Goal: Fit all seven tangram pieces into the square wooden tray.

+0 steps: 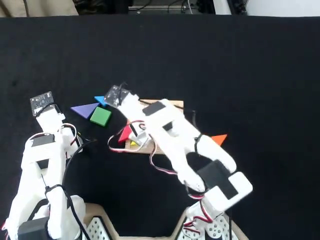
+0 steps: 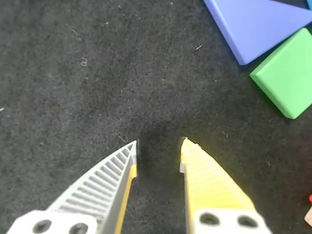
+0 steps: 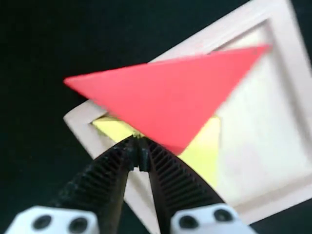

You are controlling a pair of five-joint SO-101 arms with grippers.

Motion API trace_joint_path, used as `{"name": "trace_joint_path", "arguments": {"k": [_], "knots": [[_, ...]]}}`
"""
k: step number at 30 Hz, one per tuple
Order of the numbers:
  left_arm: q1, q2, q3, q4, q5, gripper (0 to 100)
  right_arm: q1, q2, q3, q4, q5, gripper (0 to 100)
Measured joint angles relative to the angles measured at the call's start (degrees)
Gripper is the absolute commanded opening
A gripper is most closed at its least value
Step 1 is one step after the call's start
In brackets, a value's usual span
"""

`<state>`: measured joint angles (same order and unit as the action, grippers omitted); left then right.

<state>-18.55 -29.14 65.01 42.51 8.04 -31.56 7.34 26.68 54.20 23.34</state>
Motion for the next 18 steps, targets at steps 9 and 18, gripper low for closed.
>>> {"name": "trace_joint_path", "arguments": {"k": [9,18], "knots": [[0.0,0.0,0.0,0.0,0.0,15,0.62,0.18,-0.62,0.97,0.0,1.1],[0.0,0.0,0.0,0.0,0.0,15,2.64,-0.7,-0.62,2.55,0.09,1.1]]}}
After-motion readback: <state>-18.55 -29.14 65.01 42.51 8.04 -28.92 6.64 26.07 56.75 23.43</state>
